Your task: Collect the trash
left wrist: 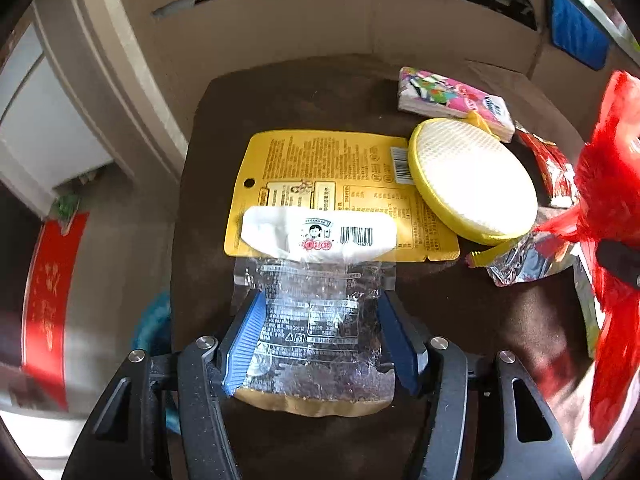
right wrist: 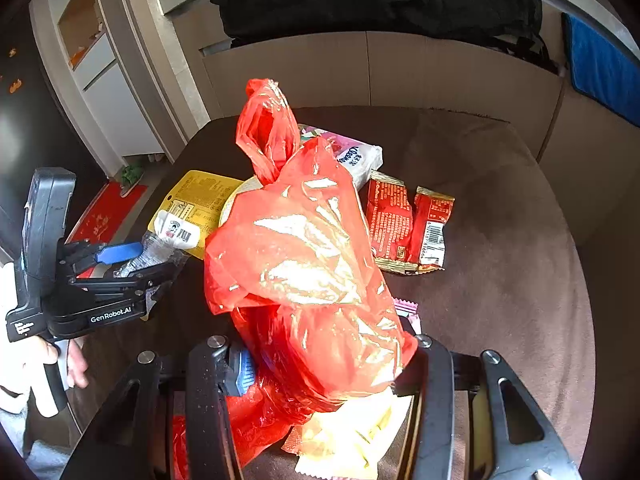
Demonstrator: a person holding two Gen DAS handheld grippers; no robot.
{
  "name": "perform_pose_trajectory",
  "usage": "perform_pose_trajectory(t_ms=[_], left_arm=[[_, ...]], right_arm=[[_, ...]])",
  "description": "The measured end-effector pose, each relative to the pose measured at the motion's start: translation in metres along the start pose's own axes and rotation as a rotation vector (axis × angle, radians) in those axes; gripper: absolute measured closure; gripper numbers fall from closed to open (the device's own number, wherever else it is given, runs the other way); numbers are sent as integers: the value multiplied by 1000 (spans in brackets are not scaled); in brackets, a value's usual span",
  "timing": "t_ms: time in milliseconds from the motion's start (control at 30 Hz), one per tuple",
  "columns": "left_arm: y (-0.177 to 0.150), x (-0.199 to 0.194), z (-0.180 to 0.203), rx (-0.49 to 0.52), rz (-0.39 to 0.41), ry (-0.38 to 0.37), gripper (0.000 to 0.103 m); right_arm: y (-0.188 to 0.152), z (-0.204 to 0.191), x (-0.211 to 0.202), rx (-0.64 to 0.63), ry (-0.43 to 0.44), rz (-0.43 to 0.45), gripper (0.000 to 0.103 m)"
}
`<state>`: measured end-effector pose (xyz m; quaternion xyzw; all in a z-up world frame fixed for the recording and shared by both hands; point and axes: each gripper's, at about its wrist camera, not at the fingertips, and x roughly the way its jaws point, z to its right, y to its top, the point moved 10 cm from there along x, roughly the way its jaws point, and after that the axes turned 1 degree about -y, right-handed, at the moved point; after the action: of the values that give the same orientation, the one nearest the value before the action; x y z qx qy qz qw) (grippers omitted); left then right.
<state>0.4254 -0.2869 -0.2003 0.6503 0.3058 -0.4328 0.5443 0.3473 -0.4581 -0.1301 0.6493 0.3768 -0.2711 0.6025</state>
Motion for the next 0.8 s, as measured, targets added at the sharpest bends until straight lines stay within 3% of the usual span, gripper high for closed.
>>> perform_pose_trajectory(t_ms=[433, 567, 800], left_arm=[[-7, 0, -16, 8, -40, -56, 42], [-12, -4, -5, 52, 26, -41, 41], [-19, -8, -10, -7, 115, -47, 41]], right_arm=[[0, -14, 0, -31, 19, 5, 58], [-1, -17, -1, -28, 28, 9, 58], [-1, -22, 1, -41, 34, 4, 58]])
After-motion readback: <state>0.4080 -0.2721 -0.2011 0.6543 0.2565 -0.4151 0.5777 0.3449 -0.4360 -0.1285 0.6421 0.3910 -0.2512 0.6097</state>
